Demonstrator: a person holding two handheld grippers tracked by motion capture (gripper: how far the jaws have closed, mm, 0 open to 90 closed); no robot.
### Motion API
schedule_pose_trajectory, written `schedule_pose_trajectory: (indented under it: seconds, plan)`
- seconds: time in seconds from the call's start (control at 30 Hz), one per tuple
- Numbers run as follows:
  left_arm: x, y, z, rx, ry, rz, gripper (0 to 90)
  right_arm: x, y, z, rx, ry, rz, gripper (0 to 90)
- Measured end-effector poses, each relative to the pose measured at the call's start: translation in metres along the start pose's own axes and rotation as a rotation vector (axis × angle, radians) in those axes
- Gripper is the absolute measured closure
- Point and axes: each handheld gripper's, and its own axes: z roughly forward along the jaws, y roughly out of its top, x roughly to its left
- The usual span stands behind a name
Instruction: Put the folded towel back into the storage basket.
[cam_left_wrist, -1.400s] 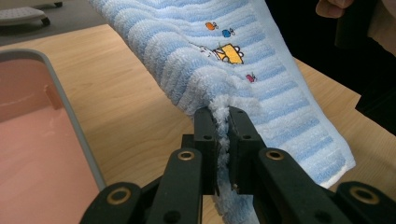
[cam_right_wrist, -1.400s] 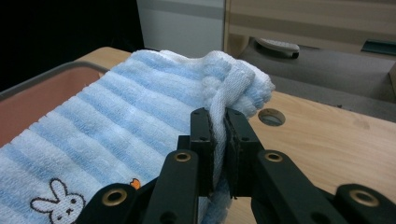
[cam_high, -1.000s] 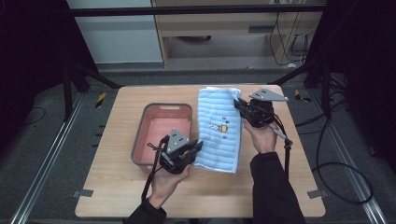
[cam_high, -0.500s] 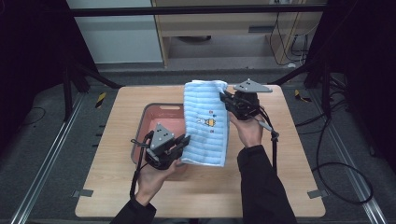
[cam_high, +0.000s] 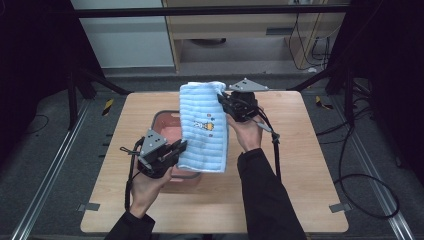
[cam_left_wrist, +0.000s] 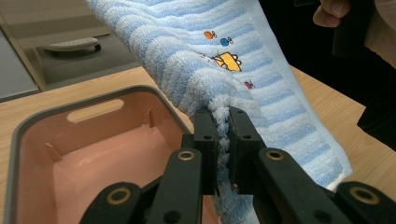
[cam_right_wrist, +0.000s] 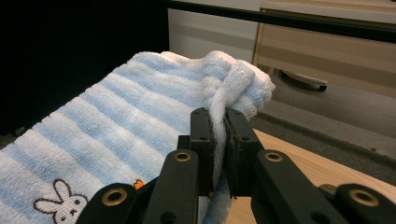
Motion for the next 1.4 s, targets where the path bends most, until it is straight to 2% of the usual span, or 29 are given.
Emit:
schedule_pose_trajectory:
  seconds: [0.27, 0.53, 0.9, 1.13, 1.4]
  plan:
    - [0.019, -0.005, -0.007, 0.006, 0.020, -0.019, 83.5, 0.015, 0.002, 0.022, 0.003, 0.023, -0.002, 83.1]
    - [0.037, -0.008, -0.011, 0.010, 0.042, -0.041, 83.5, 0.024, 0.003, 0.038, 0.007, 0.036, -0.003, 83.1]
    - [0.053, -0.012, -0.015, 0.009, 0.071, -0.059, 83.5, 0.036, 0.005, 0.057, 0.008, 0.047, -0.016, 83.1]
    - [0.065, -0.017, -0.013, 0.031, 0.097, -0.071, 83.5, 0.040, 0.000, 0.072, 0.013, 0.057, -0.010, 83.1]
    - [0.073, -0.025, -0.007, 0.061, 0.114, -0.078, 83.5, 0.044, -0.008, 0.086, 0.026, 0.073, -0.008, 83.1]
